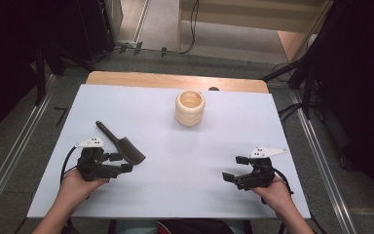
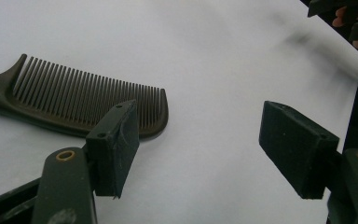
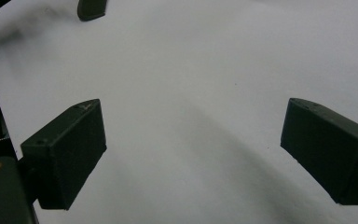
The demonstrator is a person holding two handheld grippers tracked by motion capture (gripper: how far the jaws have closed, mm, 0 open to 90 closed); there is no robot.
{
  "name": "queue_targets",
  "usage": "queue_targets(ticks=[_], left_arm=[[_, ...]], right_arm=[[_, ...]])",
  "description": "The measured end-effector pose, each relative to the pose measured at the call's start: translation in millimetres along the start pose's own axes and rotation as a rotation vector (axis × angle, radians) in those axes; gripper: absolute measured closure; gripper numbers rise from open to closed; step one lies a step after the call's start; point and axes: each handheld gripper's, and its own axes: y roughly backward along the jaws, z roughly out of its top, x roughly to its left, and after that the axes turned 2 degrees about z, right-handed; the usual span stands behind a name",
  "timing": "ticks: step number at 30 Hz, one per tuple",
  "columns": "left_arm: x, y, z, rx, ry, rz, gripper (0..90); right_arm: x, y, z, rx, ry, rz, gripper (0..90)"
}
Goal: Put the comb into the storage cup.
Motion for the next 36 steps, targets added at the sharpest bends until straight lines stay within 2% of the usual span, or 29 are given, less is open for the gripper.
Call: queue_targets(ticks=[9, 11, 17, 23, 28, 32, 34, 36], left_arm=[[0.4, 0.2, 0.2, 0.007, 0.009, 0.001, 29.0], [1.0, 0.0, 0.4, 0.012, 0.023, -0.003, 29.0], [5.2, 3.1, 0.5, 0.002, 0.056, 0.023, 29.0], [15.0, 9.3, 0.6, -0.019, 0.096, 0.089, 26.1], [18.7, 12.8, 1.4, -0.036, 0.111, 0.113, 25.1], [21.6, 14.7, 2.3, -0.027, 0.120, 0.134, 25.2], [23.4, 16.0, 5.2, -0.006, 0.123, 0.171, 25.3], [24.1, 16.7, 6.1, -0.006, 0.118, 0.181, 25.5]], right_arm=[[0.0, -0.2, 0.0, 0.000, 0.002, 0.004, 5.0], [0.2, -0.2, -0.1, 0.001, 0.001, 0.005, 5.0], [0.3, -0.2, -0.2, 0.002, 0.002, 0.005, 5.0], [0.3, -0.2, -0.3, 0.003, 0.001, 0.003, 5.0], [0.3, -0.1, -0.3, 0.003, 0.001, 0.003, 5.0], [0.3, 0.2, -0.4, 0.003, 0.003, 0.003, 5.0], [0.3, 0.0, -0.3, 0.003, 0.005, 0.002, 5.0], [0.4, -0.2, -0.3, 0.006, 0.005, 0.001, 5.0]])
